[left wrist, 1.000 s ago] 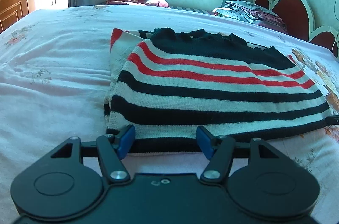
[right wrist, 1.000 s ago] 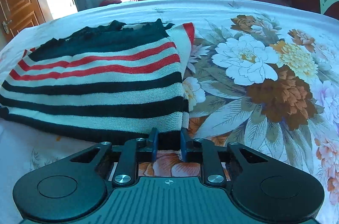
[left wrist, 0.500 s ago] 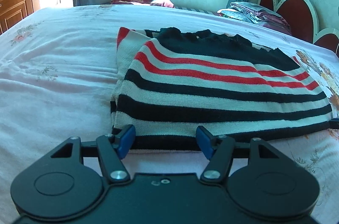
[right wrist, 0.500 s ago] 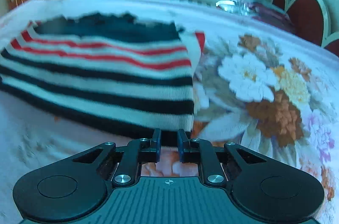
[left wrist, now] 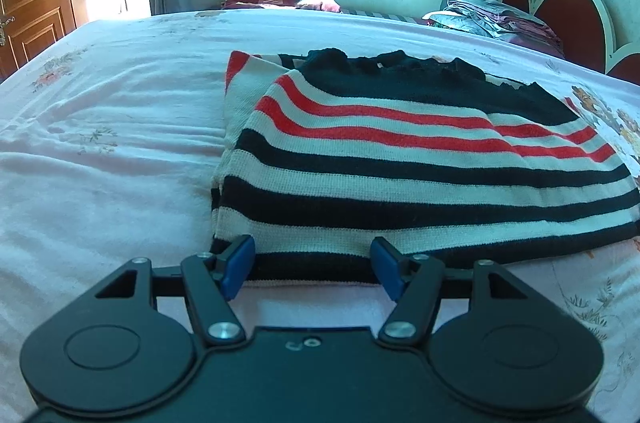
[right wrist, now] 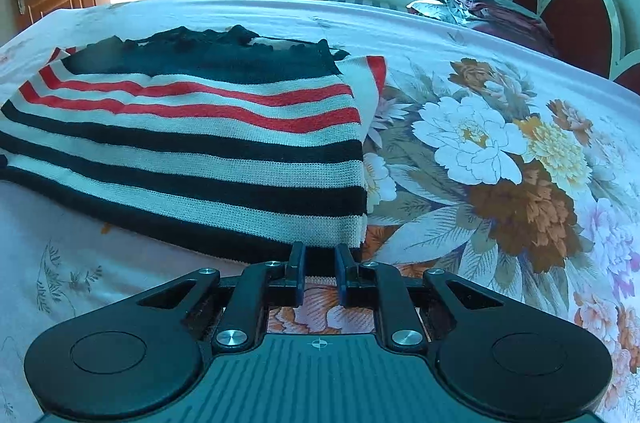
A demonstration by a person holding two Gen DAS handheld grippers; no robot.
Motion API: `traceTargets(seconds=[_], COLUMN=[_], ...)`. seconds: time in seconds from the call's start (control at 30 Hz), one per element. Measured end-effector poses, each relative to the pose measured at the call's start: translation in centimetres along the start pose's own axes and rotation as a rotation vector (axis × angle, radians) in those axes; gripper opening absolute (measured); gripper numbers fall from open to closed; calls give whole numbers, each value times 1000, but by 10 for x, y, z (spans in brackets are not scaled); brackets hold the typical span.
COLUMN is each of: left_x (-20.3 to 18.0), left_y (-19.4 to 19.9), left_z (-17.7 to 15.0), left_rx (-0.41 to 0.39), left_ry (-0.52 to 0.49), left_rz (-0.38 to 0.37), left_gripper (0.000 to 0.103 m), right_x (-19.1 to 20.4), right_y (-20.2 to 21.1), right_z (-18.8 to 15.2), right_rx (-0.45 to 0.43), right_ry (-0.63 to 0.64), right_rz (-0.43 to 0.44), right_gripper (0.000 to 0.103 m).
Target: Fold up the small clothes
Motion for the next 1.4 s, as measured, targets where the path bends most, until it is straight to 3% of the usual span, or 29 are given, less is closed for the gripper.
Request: traceTargets(seconds=[0.17,0.23,0.27,0.3,0.33,0.37,0.43,0.57,0.67,0.7,0.97,1.17,1.2,1.33,1.4], left_x=[3,8,15,29,37,44,52,50,41,38,42,42,42,49,54], left_y=[4,11,14,17,21,25,32,36,27,22,-23,-39,-41,-50,-56], left_z=[-1,-3,-6,-12,-18,-24,-37,-44,-41,-38,-8,8,10,10,8], left_rx=[4,14,27,37,37,55,92,122,145,145,103,73,76,101,100], left_ry=[-3,10,14,26,55,120,281,627,758,781,922,920,925,947,963], left_rz=[10,42,106,203,227,181,67,-173,-248,-254,-273,-247,-245,-226,-254], left_gripper=[67,70,97,102,91,75,60,60,61,62,63,58,57,33,31], right_x=[-3,-10,-14,-16,-18,-17,-14,1,15,21,52,82,87,109,115], right_y=[4,22,31,40,48,55,64,70,66,64,25,-32,-40,-76,-86], right_z=[1,5,5,3,1,-1,-5,-5,1,4,59,102,106,121,125], right_rx=[16,-48,-78,-99,-113,-125,-134,-165,-180,-176,-157,-127,-118,-83,-77], right_ry=[-8,-50,-60,-82,-100,-103,-98,-151,-201,-204,-173,-163,-158,-127,-120], right_rz=[33,3,-10,-4,11,24,40,130,192,210,265,297,300,309,309], right_gripper=[16,16,16,16,16,16,16,16,12,7,5,2,2,2,2])
Point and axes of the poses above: each gripper's, at about its wrist camera, not at the fingertips, and y roughly against the way its jaws point, x to its left, z to its top, the point moved 10 cm from there along -y, roughly the way its jaws point, and after that the axes turned 15 degrees about z, right-handed, at the moved point
